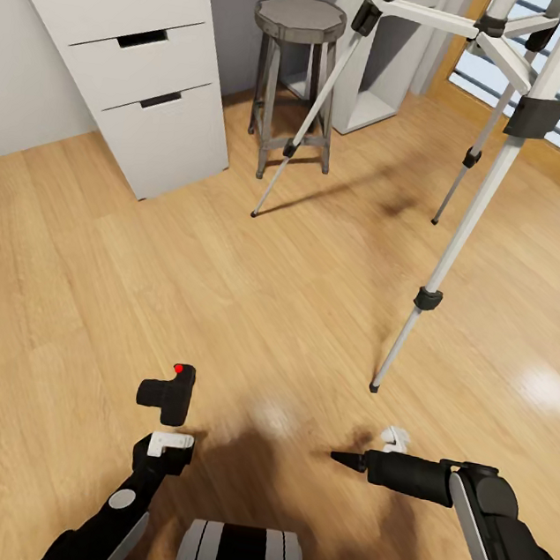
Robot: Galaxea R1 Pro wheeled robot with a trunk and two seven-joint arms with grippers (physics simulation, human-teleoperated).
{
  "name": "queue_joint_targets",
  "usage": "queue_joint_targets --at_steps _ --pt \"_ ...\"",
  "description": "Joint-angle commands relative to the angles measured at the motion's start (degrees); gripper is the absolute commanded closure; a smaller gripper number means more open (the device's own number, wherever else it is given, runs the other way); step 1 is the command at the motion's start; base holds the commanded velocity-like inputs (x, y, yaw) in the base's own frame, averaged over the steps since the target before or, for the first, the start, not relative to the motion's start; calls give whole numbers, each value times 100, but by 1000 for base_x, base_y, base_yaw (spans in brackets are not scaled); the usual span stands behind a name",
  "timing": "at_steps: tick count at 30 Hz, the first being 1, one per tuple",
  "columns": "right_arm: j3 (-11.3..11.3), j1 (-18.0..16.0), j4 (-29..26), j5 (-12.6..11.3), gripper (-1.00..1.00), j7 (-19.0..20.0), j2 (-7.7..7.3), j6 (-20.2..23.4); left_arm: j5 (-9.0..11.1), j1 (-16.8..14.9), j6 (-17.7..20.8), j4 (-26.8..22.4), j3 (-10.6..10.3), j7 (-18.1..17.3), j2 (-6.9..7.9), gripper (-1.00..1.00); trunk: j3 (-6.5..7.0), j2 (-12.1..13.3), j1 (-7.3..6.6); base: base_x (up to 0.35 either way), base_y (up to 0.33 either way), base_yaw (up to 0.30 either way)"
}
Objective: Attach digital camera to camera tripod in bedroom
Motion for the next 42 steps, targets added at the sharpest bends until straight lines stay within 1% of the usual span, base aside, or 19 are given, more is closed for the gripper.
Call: queue_joint_targets --at_steps 1,5,7,15,29,35,42 --pt "-5 -2 -1 -8 -100 11 0 30 60 -3 -24 1 -35 49 5 -100 -3 -1 -1 0 0 0" --pt "-6 -2 -1 -8 -100 12 0 30 54 -3 -25 -17 -39 122 5 -100 -3 -1 -1 0 0 0" --pt "-6 -2 -6 -8 -100 12 -2 36 56 -3 -20 -52 -50 441 0 -100 -3 -1 -1 0 0 0" --pt "-6 -2 -10 -8 -100 12 -7 39 61 -3 -17 -61 -52 708 3 -100 -3 -1 -1 0 0 0" --pt "-7 -2 -10 -8 -100 12 -8 39 68 -3 -17 -2 -59 730 -3 -100 -3 -1 -1 3 0 0" --pt "-6 -2 -10 -8 -100 12 -7 39 76 -3 -17 5 -53 731 -20 -100 -3 -1 -1 165 0 0" --pt "-6 -2 -10 -8 -100 12 -8 39 77 -3 -17 9 -53 731 -28 -100 -3 -1 -1 42 0 0"
